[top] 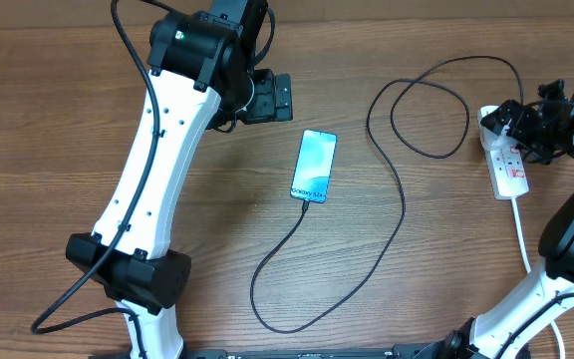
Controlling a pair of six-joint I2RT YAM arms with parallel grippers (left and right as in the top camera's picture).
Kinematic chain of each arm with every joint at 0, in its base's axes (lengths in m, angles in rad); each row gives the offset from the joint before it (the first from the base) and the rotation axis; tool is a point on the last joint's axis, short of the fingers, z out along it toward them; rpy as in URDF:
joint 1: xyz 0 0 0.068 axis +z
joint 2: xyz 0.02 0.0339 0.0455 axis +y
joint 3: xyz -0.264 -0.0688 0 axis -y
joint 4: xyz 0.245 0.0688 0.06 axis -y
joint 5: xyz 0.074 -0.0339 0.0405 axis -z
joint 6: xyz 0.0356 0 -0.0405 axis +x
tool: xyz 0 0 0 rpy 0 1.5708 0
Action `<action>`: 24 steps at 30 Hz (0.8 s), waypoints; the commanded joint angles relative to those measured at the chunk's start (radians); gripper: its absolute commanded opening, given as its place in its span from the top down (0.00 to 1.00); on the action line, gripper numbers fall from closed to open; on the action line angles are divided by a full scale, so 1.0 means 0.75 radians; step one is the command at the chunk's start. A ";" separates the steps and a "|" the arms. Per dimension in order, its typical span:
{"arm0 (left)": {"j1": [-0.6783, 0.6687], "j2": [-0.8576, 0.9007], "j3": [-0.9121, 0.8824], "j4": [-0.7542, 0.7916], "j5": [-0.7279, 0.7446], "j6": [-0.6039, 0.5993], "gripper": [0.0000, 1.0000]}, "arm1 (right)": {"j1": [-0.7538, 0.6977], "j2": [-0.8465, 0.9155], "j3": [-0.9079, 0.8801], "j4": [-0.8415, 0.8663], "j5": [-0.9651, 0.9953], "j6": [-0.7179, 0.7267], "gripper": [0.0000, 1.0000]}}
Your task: Plug charger to phone and switch on socket
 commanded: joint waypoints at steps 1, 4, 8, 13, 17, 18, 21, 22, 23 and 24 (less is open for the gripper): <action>0.004 0.008 0.009 0.002 -0.013 0.025 0.00 | 0.010 0.008 0.041 -0.007 0.032 -0.007 0.00; 0.004 0.008 0.009 0.002 -0.013 0.025 0.01 | 0.010 0.008 0.041 -0.010 0.031 -0.007 0.00; 0.004 0.008 0.009 0.002 -0.013 0.025 0.00 | 0.010 0.008 0.041 0.003 -0.017 -0.006 0.00; 0.004 0.008 0.009 0.002 -0.013 0.025 0.00 | 0.010 0.008 0.041 -0.020 -0.022 0.024 0.00; 0.004 0.008 0.009 0.002 -0.013 0.025 0.00 | 0.010 0.009 0.041 -0.030 -0.022 0.024 0.00; 0.004 0.008 0.009 0.002 -0.013 0.025 0.00 | 0.010 0.009 0.041 -0.030 -0.022 0.024 0.00; 0.004 0.008 0.009 0.002 -0.013 0.025 0.00 | 0.010 0.009 0.041 -0.028 -0.025 0.028 0.00; 0.004 0.008 0.009 0.002 -0.013 0.025 0.00 | 0.010 0.009 0.041 -0.028 -0.028 0.028 0.00; 0.004 0.008 0.009 0.002 -0.013 0.025 0.00 | 0.010 0.009 0.041 -0.028 -0.028 0.029 0.00; 0.004 0.008 0.009 0.002 -0.013 0.025 0.01 | 0.011 0.009 0.041 -0.028 -0.028 0.028 0.00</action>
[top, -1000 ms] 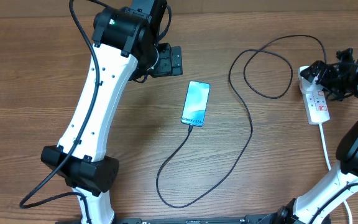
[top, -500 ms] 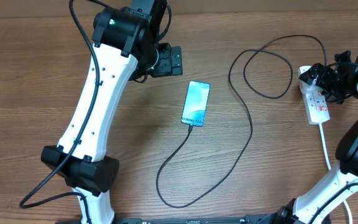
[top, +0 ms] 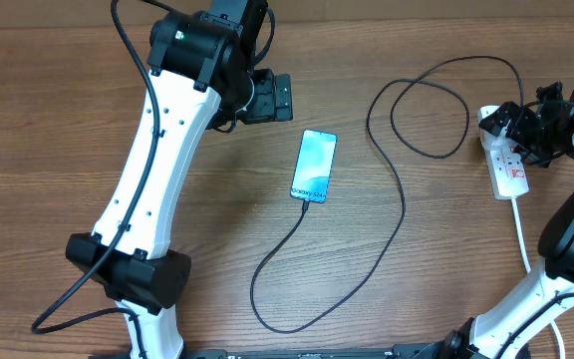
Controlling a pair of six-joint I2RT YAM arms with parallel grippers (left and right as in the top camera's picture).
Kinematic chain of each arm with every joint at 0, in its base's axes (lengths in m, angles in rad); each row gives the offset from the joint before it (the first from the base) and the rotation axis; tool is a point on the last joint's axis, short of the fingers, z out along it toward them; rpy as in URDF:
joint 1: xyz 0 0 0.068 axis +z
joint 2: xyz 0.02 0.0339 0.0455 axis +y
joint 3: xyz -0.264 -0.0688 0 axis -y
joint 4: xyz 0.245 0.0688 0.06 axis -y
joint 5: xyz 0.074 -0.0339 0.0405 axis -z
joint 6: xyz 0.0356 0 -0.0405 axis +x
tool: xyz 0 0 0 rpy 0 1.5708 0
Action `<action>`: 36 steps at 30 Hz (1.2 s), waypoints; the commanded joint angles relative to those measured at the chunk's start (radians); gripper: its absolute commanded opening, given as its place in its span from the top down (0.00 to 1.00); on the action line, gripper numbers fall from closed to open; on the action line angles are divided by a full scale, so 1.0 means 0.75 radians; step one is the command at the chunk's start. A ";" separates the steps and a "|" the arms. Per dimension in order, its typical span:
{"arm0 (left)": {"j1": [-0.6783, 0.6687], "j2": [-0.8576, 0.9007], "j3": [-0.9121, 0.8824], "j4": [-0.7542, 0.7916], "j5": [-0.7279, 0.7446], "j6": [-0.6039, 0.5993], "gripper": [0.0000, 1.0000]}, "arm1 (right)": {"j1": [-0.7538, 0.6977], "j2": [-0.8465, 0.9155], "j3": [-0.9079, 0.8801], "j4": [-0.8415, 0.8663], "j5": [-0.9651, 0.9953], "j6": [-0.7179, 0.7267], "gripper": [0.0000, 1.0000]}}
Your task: Plug charger to phone and switch on socket
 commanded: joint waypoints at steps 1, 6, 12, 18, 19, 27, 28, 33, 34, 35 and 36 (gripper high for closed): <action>0.004 0.008 0.009 0.003 -0.013 0.025 0.01 | 0.010 0.009 0.041 -0.001 -0.023 0.010 0.00; 0.004 0.008 0.009 0.003 -0.013 0.025 0.01 | 0.023 0.011 0.041 -0.001 -0.023 0.014 0.00; 0.004 0.008 0.009 0.003 -0.013 0.025 0.00 | 0.053 0.011 0.041 -0.001 -0.022 0.035 0.00; 0.004 0.008 0.009 0.003 -0.013 0.025 0.00 | 0.074 0.012 0.041 -0.011 -0.020 0.046 0.00; 0.004 0.008 0.009 0.003 -0.013 0.025 0.00 | 0.074 0.012 0.041 -0.012 -0.011 0.046 0.00; 0.004 0.008 0.009 0.003 -0.013 0.025 0.01 | 0.074 0.012 0.041 -0.016 0.018 0.050 0.00; 0.004 0.008 0.009 0.003 -0.013 0.025 0.00 | 0.074 0.012 0.041 -0.016 0.018 0.050 0.00; 0.004 0.008 0.009 0.003 -0.013 0.025 0.00 | 0.074 0.012 0.003 0.018 0.014 0.115 0.00; 0.004 0.008 0.009 0.003 -0.013 0.025 0.00 | 0.074 0.012 -0.014 0.027 0.013 0.116 0.00; 0.004 0.008 0.009 0.003 -0.013 0.025 0.00 | 0.074 0.012 -0.028 0.033 0.013 0.116 0.00; 0.004 0.008 0.009 0.003 -0.013 0.025 0.01 | 0.074 0.012 -0.040 0.040 0.013 0.116 0.00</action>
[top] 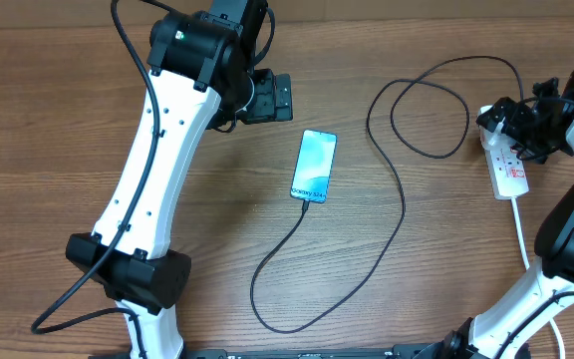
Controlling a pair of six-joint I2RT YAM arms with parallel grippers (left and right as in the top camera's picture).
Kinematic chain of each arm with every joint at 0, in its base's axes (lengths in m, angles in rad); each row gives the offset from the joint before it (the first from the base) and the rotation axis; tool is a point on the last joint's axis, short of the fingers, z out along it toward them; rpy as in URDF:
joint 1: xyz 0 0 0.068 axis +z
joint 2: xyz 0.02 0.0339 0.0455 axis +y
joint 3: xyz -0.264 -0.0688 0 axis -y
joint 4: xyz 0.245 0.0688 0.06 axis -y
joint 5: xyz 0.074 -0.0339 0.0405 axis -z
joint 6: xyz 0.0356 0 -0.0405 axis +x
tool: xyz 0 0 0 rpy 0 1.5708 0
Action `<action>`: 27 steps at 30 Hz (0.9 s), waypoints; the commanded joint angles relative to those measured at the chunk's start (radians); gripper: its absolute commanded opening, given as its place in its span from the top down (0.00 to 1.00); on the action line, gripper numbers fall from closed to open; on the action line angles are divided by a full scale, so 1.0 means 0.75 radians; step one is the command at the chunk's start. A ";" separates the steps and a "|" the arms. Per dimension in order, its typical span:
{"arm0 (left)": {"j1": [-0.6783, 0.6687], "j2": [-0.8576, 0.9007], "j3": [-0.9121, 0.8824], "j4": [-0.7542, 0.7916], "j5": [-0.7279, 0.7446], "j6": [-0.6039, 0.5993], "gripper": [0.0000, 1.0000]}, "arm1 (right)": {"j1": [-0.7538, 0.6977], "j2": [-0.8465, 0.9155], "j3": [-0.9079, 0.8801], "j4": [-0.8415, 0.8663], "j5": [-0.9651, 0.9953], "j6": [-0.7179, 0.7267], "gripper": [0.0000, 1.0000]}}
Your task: Plug charger to phone and switch on socket
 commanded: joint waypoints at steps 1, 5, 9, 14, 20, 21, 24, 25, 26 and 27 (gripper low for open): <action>0.004 0.008 0.009 0.003 -0.013 0.025 0.00 | 0.030 0.012 -0.057 0.013 -0.044 0.037 0.00; 0.004 0.008 0.009 0.003 -0.013 0.025 0.00 | 0.030 0.012 -0.081 0.012 -0.044 0.041 0.00; 0.004 0.008 0.009 0.003 -0.013 0.025 0.01 | 0.030 0.012 -0.086 0.012 -0.045 0.046 0.00; 0.004 0.008 0.009 0.003 -0.013 0.025 0.00 | 0.030 0.012 -0.085 0.028 -0.045 0.050 0.00; 0.004 0.008 0.009 0.003 -0.013 0.025 0.01 | 0.014 0.012 -0.065 0.079 -0.046 0.043 0.00; 0.004 0.008 0.009 0.003 -0.013 0.025 0.00 | 0.008 0.012 -0.054 0.084 -0.049 0.027 0.00; 0.004 0.008 0.009 0.003 -0.013 0.025 0.00 | -0.004 0.012 -0.038 0.089 -0.055 0.002 0.00; 0.004 0.008 0.009 0.003 -0.013 0.025 0.00 | -0.005 0.012 -0.033 0.089 -0.054 -0.003 0.00; 0.004 0.008 0.009 0.003 -0.013 0.025 0.00 | -0.006 0.012 -0.030 0.090 -0.057 -0.014 0.00; 0.004 0.008 0.009 0.003 -0.013 0.025 0.00 | -0.007 0.012 -0.030 0.095 -0.070 -0.039 0.00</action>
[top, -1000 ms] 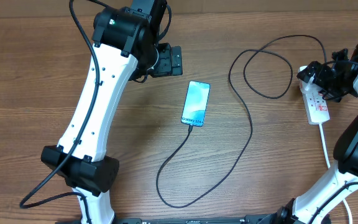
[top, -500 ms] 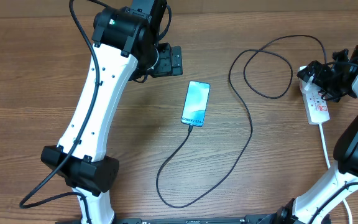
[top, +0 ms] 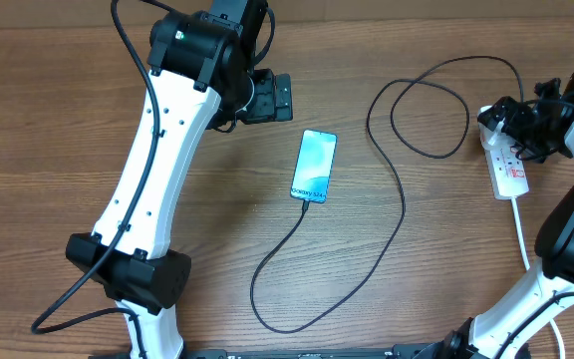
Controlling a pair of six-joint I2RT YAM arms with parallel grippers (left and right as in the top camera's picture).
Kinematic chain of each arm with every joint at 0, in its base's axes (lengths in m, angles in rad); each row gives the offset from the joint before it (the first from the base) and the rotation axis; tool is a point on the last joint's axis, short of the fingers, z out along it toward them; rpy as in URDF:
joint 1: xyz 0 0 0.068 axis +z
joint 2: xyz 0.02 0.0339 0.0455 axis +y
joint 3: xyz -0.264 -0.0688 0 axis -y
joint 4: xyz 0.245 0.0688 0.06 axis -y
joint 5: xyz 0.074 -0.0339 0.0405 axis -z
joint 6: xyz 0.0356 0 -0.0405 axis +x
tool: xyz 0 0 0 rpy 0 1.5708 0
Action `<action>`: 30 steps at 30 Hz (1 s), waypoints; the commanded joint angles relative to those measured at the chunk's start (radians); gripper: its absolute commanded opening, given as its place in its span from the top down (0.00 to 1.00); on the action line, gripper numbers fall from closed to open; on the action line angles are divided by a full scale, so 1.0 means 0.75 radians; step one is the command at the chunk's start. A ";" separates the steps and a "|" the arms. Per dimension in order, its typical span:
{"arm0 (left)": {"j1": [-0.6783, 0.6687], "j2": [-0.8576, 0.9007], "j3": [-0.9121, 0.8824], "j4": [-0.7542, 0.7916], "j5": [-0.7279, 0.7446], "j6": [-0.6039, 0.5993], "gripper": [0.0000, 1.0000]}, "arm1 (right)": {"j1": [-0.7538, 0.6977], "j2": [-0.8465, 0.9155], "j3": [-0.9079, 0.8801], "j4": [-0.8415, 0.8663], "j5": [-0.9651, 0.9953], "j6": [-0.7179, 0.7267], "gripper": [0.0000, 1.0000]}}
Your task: Plug charger to phone and switch on socket
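The phone (top: pixel 314 166) lies face up mid-table with its screen lit. A black charger cable (top: pixel 403 209) is plugged into its near end and loops across the wood to a white plug (top: pixel 487 117) at the far end of the white power strip (top: pixel 509 172). My right gripper (top: pixel 511 124) sits low over that far end of the strip, beside the plug, fingers close together with nothing between them. My left gripper (top: pixel 283 98) hangs open beyond the phone's far left, apart from it.
The left arm (top: pixel 157 179) stretches diagonally over the left half of the table. The strip's white lead (top: pixel 522 234) runs toward the near right, past the right arm's base (top: pixel 566 249). The cable's big loop (top: pixel 431 105) lies between phone and strip.
At first my right gripper hovered over the strip's far end, slightly to the right and nearer. By 0.9 s ago it had shifted a little left and farther, against the plug end, and it stays there. Phone, cable and left arm have kept their places throughout.
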 commanded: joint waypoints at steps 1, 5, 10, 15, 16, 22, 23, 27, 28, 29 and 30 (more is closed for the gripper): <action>0.004 0.008 0.009 0.002 -0.013 0.025 0.00 | 0.002 0.015 0.005 0.014 -0.074 -0.078 0.00; 0.004 0.008 0.009 0.002 -0.013 0.025 0.01 | 0.002 0.015 0.005 0.018 -0.105 -0.098 0.00; 0.004 0.008 0.009 0.002 -0.013 0.025 0.00 | 0.002 0.015 0.005 -0.004 -0.077 -0.098 0.00; 0.004 0.008 0.009 0.002 -0.013 0.025 0.00 | 0.002 0.015 0.005 -0.023 -0.041 -0.138 0.00; 0.004 0.008 0.009 0.002 -0.013 0.025 0.01 | 0.002 0.015 0.005 -0.031 -0.041 -0.154 0.00; 0.004 0.008 0.009 0.002 -0.013 0.025 0.01 | 0.002 0.015 0.005 -0.065 -0.022 -0.168 0.00; 0.004 0.008 0.009 0.002 -0.013 0.025 0.00 | 0.002 0.015 0.005 -0.075 -0.006 -0.167 0.00; 0.004 0.008 0.009 0.002 -0.013 0.025 0.00 | 0.002 0.015 0.005 -0.104 0.019 -0.167 0.00; 0.004 0.008 0.009 0.002 -0.013 0.025 0.01 | 0.002 0.015 0.005 -0.105 0.019 -0.166 0.00; 0.004 0.008 0.009 0.002 -0.013 0.025 0.01 | 0.002 0.015 0.005 -0.106 0.019 -0.166 0.00; 0.004 0.008 0.009 0.002 -0.013 0.025 0.01 | 0.002 0.015 0.005 -0.108 0.019 -0.166 0.00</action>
